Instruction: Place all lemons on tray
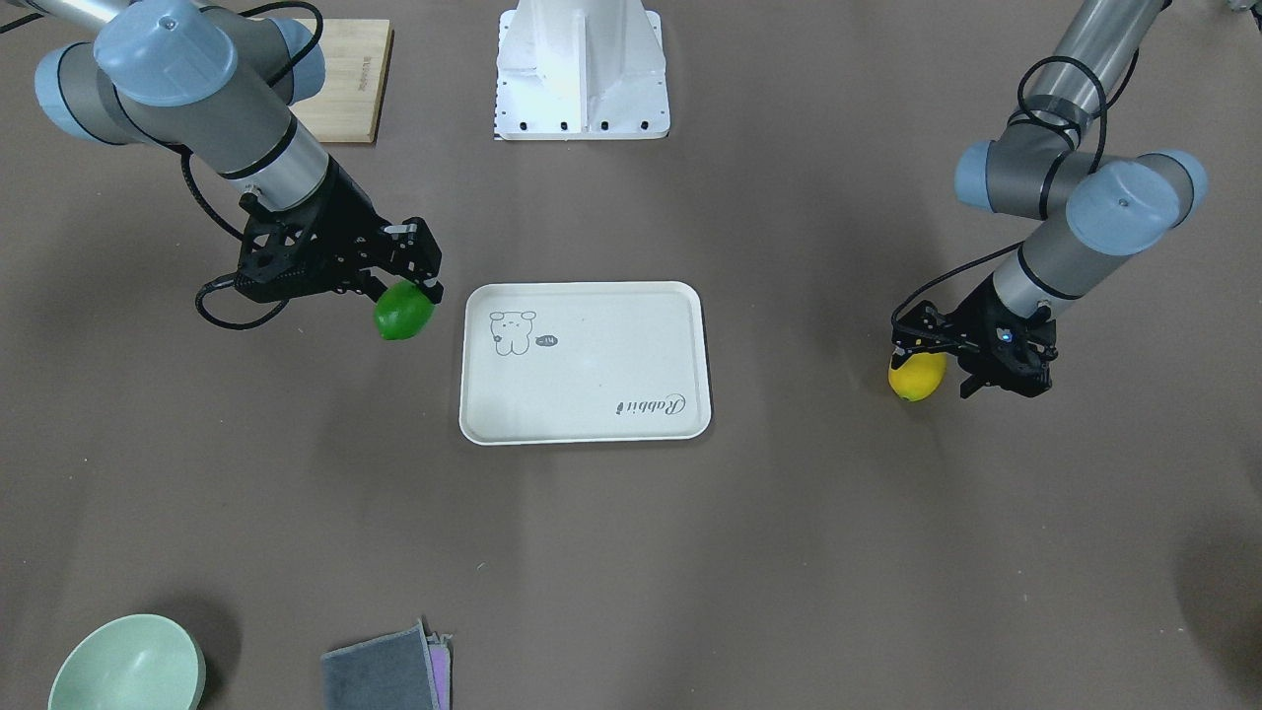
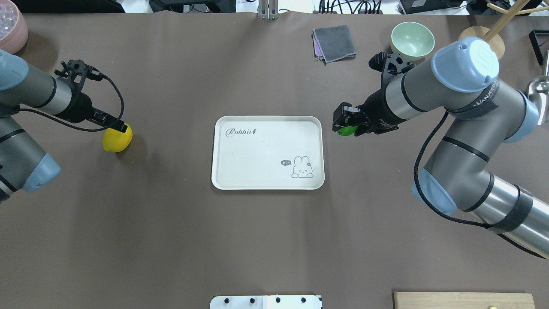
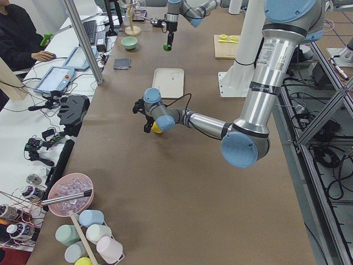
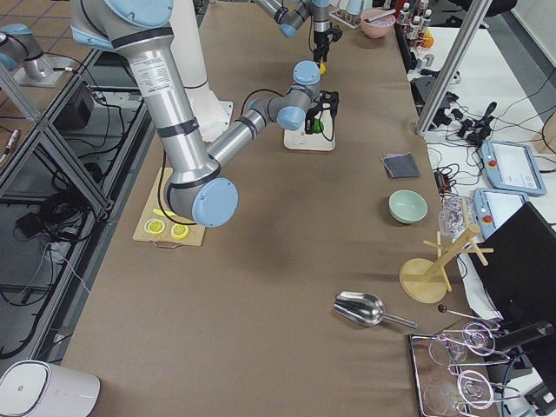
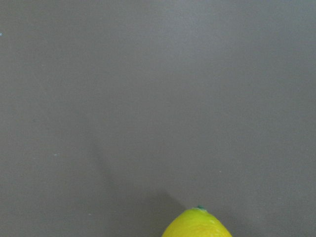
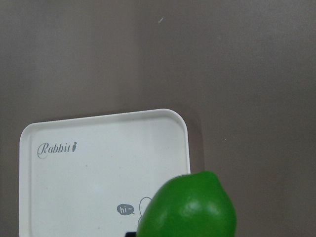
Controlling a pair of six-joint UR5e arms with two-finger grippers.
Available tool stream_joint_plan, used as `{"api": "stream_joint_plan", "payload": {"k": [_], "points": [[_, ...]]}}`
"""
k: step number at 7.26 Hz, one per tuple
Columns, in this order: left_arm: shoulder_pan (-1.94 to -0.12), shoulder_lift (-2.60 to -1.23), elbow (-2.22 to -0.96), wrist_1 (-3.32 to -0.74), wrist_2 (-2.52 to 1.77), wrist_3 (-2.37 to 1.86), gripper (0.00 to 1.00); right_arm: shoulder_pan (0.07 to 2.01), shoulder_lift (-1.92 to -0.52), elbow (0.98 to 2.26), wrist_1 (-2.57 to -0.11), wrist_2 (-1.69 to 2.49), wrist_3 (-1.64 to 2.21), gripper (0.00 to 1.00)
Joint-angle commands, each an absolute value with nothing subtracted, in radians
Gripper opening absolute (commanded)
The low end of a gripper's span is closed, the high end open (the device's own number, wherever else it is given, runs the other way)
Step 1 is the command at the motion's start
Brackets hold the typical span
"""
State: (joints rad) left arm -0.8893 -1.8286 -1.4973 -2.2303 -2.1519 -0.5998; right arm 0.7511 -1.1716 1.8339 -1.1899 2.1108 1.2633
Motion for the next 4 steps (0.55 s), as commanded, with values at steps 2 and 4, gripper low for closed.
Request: {"api": "stream_joint_plan", "payload": {"k": [2,4], "points": [[-0.871,-1.829,-1.490,-2.230,-2.140,-0.589,0.76,0.747,-1.169,1.830,-1.177,2.109,1.216,0.00],[-0.871,-1.825,-1.500,-2.230,-2.157,-0.595,0.21,0.736,-1.151,1.825,-1.177,2.106,1.221,0.00]]}}
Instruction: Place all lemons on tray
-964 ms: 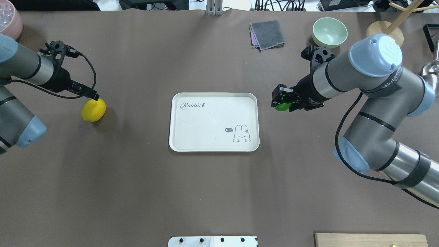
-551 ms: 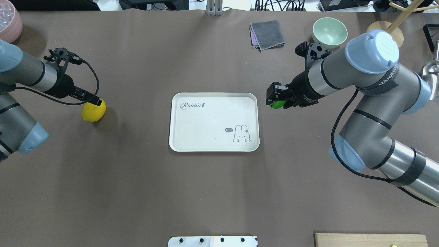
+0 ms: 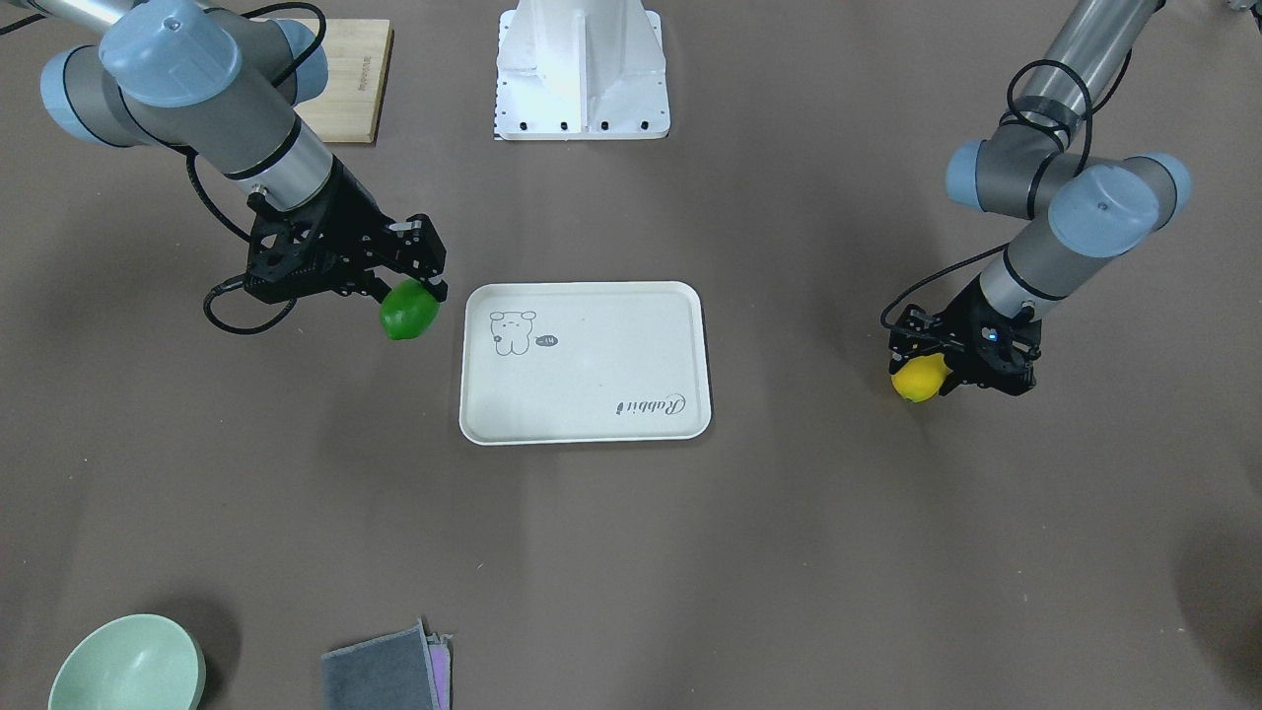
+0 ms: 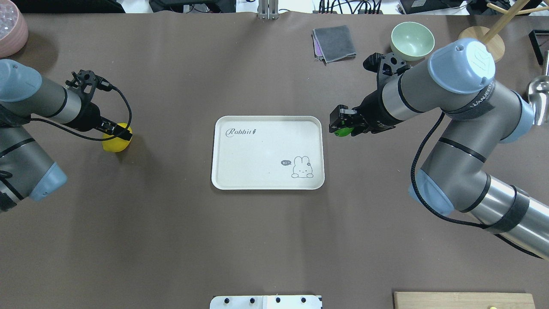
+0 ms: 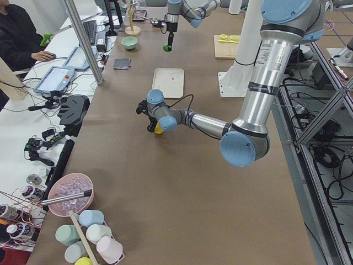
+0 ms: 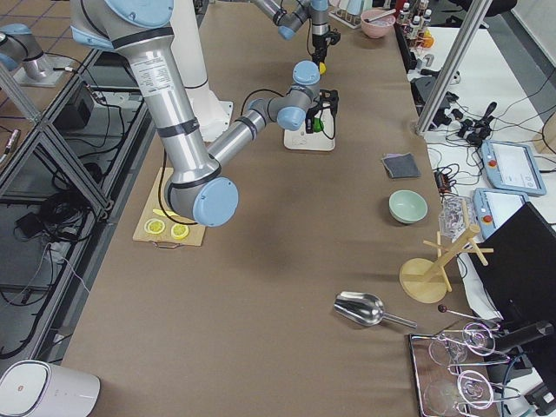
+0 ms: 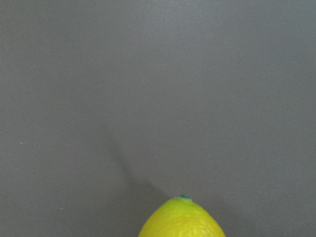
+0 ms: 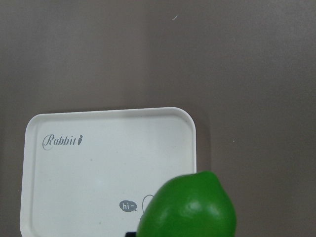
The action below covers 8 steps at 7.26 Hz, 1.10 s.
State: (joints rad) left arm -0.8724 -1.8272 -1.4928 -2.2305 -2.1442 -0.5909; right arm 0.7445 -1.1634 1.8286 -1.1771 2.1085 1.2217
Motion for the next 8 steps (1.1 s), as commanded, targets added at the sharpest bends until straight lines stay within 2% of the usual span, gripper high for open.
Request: {"api": "stream_joint_plan", "payload": {"k": [1,4,6,8], "points": [[-0.871,-1.827,-1.509,-2.229,-2.158,-0.597,0.00,0.733,-1.150,1.825,-1.177,2.106,1.220,0.00],[-0.871,-1.894,-1.542,-2.211,-2.224,-0.697,0.00,0.692,-1.134,1.801,-1.178,2.044,1.213,0.00],[-0.867,-1.971,-1.560,-2.210,-2.224,-0.864,0.00,0.678,-1.083,1.723,-1.178,2.017,1.139,0.00],[-0.847,-2.034,-1.577,-2.212,-2.223,-1.003,0.00,0.661,-0.999,1.591,-1.178,1.987,1.131,0.00]]}}
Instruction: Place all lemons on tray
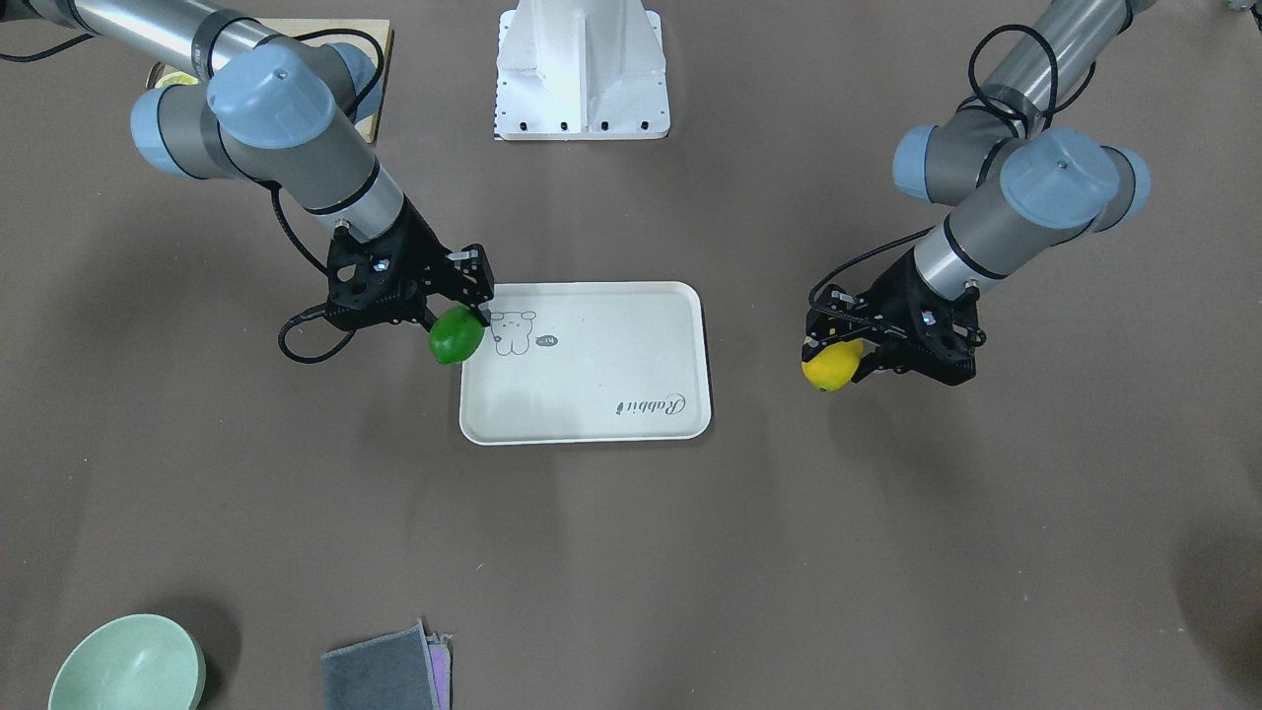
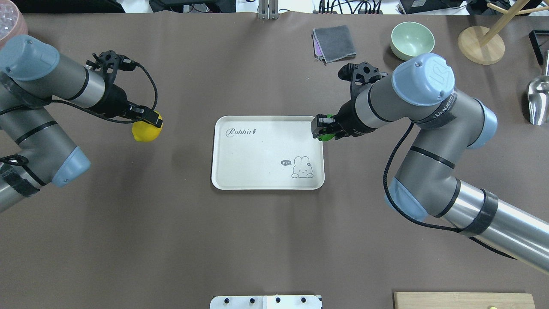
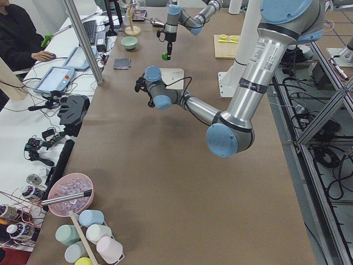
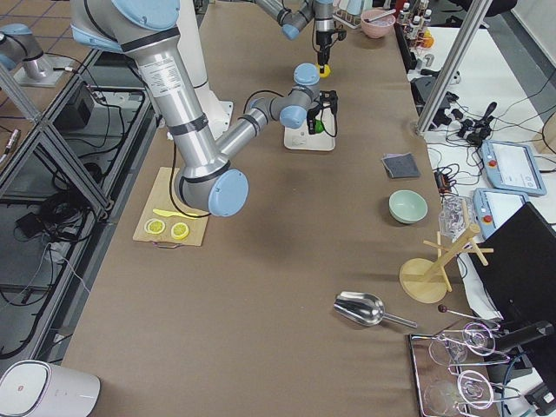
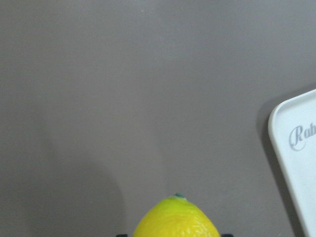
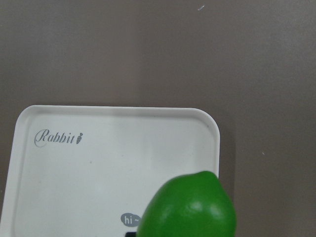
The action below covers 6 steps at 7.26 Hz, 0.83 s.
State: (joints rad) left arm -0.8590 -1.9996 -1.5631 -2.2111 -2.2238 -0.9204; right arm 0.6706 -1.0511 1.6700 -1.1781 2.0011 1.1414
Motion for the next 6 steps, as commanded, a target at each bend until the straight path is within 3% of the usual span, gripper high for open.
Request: {"api": "stream_joint_plan", "payload": {"k": [1,6], "points": [[-0.841,-2.039,-1.591,-2.210,-2.223,-1.028,0.00,0.647,-0.979,1.556,-1.178,1.985,1.131,0.00],[-0.764,-2.111,-1.575,-2.210,-2.177,-1.114,0.00,0.592,-0.954,1.480,-1.178,1.956,1.130,0.00]]}}
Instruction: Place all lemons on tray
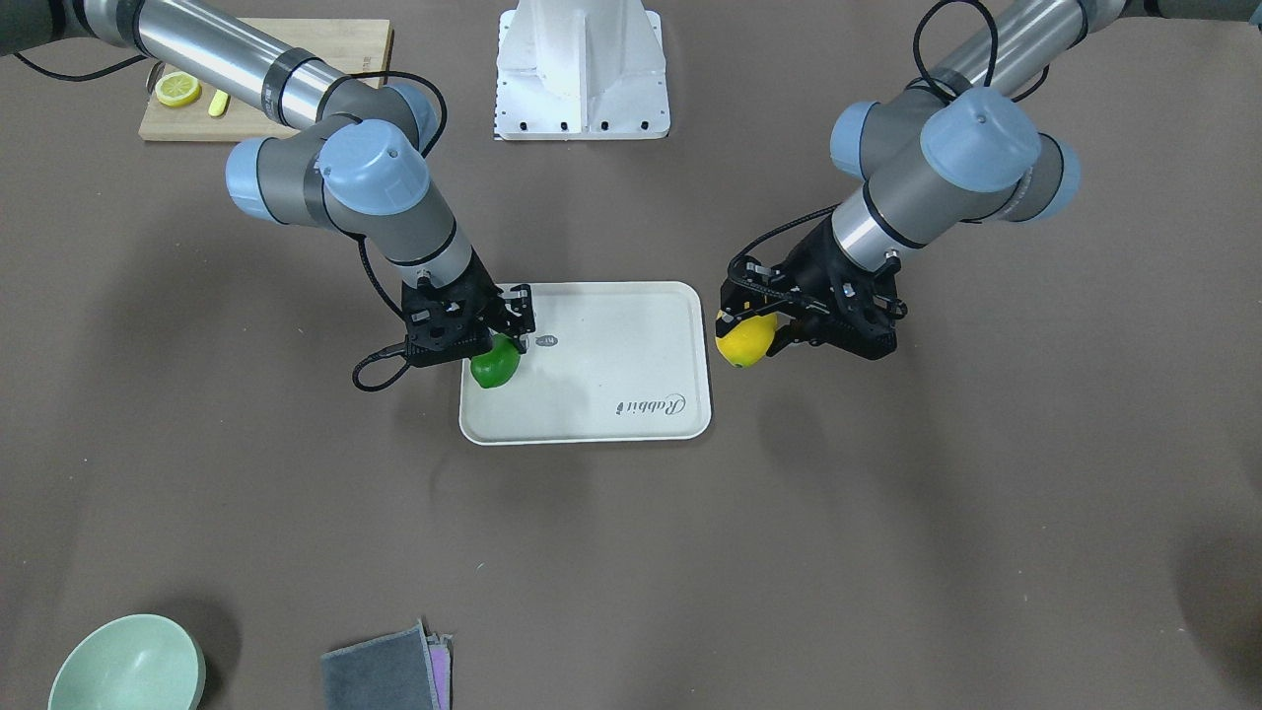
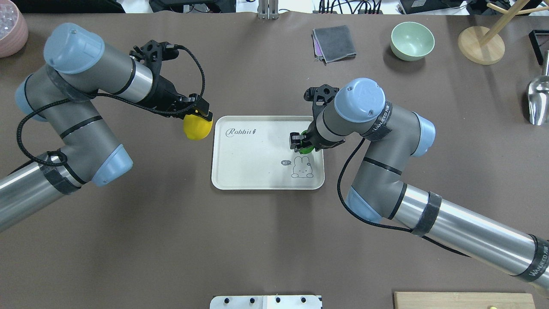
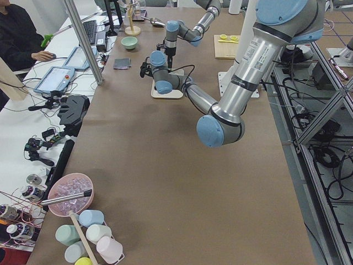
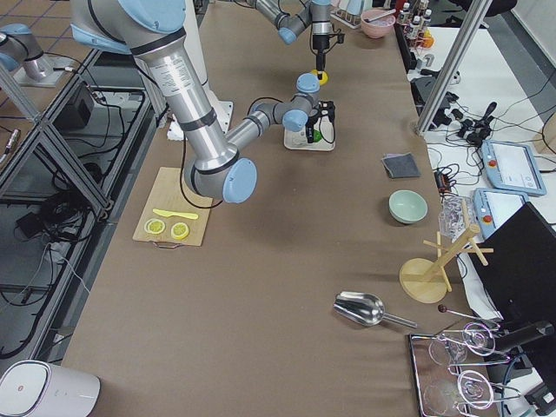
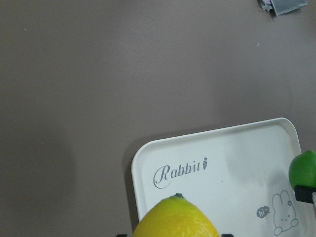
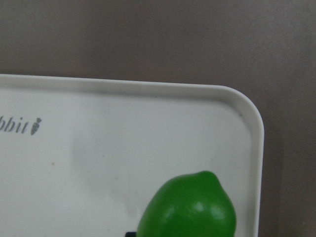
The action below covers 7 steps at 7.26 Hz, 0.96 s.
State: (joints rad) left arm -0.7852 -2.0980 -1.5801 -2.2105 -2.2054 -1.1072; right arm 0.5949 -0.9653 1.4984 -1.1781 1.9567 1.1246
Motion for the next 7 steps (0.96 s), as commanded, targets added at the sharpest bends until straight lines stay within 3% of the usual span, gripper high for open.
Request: {"api": "stream_joint_plan", "payload": {"k": [1,2,7], "points": [[-0.741,-2.117,-1.574,-2.210,-2.148,-1.115,0.00,0.592,-0.937,1.468,-1.178,1.956,1.138,0.57],[-0.736,-2.126,-1.572,-2.207,-2.148,-1.140,0.00,0.592,-0.934,1.470,-1.178,1.957,1.140,0.99],[-0.571,-2.244,-1.471,-2.154,-1.917,-1.226,0.00,0.756,-0.937,1.519,-1.178,2.155,1.117,1.00]]}}
